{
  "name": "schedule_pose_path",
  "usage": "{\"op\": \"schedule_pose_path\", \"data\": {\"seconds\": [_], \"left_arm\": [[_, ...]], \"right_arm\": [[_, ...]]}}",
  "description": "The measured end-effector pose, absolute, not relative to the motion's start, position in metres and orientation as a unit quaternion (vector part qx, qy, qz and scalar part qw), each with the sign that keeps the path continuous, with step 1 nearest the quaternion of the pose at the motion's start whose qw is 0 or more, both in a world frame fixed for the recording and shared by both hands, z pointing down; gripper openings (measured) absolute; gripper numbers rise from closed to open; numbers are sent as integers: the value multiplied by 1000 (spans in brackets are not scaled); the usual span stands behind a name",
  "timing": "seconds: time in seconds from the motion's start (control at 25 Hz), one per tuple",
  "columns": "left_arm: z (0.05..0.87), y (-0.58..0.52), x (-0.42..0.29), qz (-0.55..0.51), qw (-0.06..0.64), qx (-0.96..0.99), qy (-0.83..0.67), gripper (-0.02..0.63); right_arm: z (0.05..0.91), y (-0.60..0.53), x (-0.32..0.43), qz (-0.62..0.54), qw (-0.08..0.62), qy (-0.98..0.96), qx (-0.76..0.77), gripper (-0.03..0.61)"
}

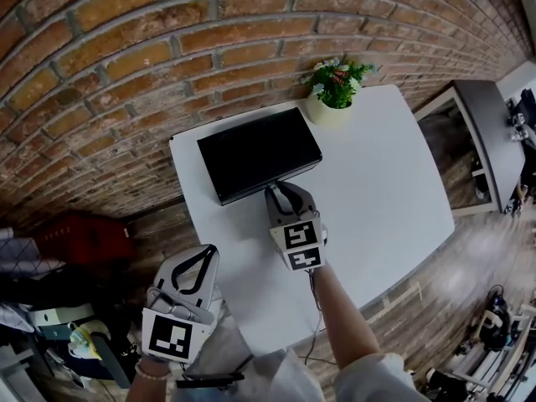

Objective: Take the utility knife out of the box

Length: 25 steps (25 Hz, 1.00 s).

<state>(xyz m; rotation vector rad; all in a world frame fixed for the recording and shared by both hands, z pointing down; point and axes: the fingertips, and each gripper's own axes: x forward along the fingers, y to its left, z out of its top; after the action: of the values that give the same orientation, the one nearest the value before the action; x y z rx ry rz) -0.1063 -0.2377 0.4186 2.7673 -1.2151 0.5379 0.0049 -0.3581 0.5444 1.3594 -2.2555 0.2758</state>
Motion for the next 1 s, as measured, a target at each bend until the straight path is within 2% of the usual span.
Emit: {"op": "schedule_pose_path", "data": {"seconds": [1.0], "left_arm": [[414, -225, -77, 171, 31, 907, -383, 18]], "right_arm": [[545, -290, 34, 143, 243, -816, 505, 94]]}}
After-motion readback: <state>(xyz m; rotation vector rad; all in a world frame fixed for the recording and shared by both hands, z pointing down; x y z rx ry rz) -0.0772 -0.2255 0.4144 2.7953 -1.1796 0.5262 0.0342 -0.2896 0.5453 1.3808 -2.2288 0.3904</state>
